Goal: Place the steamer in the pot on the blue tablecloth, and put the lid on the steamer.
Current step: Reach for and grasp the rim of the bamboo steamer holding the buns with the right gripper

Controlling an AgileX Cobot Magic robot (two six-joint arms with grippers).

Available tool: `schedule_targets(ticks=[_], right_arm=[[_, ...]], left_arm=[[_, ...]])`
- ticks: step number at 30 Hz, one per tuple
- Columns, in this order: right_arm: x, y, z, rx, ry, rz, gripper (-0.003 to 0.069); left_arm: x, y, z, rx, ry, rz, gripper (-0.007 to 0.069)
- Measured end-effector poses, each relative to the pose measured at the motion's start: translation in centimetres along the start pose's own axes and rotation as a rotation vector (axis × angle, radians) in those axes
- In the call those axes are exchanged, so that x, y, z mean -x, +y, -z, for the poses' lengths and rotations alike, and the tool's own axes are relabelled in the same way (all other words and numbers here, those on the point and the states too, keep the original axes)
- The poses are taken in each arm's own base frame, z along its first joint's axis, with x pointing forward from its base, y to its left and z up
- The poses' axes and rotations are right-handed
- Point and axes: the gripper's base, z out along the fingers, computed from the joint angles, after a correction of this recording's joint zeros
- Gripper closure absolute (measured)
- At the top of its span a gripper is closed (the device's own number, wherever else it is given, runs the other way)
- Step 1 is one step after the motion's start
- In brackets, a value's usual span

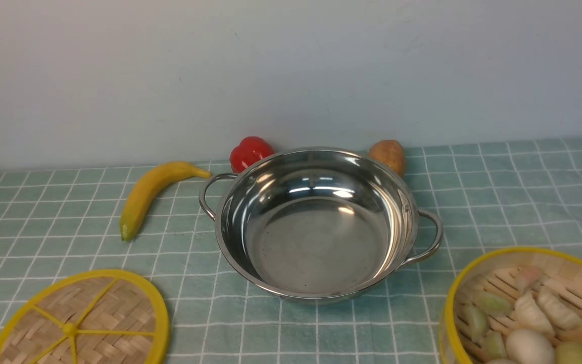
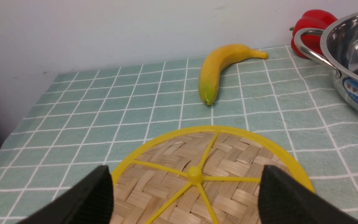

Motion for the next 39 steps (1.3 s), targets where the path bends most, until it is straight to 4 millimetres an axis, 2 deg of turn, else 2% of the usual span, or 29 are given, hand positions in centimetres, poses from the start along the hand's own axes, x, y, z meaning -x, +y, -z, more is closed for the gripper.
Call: schedule_targets(ticks=[5,6,10,17,19,23,27,32,34,36,38,39], right_arm=[[1.2,0.3,0.1,0.029,-0.123,-0.033,0.0419],[2.3,0.4,0.4,0.038,-0.166,-0.041,0.0419],[4.6,0.8,1.3,0.048,-0.227,-0.041,0.0419],[7.7,1.3,3.0,0.059,-0.236,-0.077,0.0419],[9.3,1.6,4.1,0.075,-0.225,-0.115,0.0419],[11.5,2.4,6.5,0.11,-0.155,-0.168,0.0419],[12.8,3.3,8.1,0.195,-0.138,-0.258,0.0419],[12.6,4.7,8.6,0.346,-0.041,-0.388,0.0419],[12.4,5.3,8.6,0.393,0.051,-0.357,0.0419],[12.3,6.1,8.4,0.435,0.23,-0.223,0.0419],[12.4,6.3,8.2,0.449,0.314,-0.161,0.0419],[12.9,6.5,7.2,0.455,0.403,-0.084,0.0419]], left_arm=[[0.0,0.0,0.0,0.0,0.0,0.0,0.0046],[0.0,0.0,0.0,0.0,0.0,0.0,0.0046],[0.0,0.0,0.0,0.0,0.0,0.0,0.0046],[0.0,0.0,0.0,0.0,0.0,0.0,0.0046],[0.0,0.0,0.0,0.0,0.0,0.0,0.0046],[0.0,0.0,0.0,0.0,0.0,0.0,0.0046],[0.0,0.0,0.0,0.0,0.0,0.0,0.0046],[0.0,0.0,0.0,0.0,0.0,0.0,0.0046],[0.0,0.0,0.0,0.0,0.0,0.0,0.0046],[0.0,0.0,0.0,0.0,0.0,0.0,0.0046],[0.0,0.0,0.0,0.0,0.0,0.0,0.0046],[0.0,0.0,0.0,0.0,0.0,0.0,0.0046]])
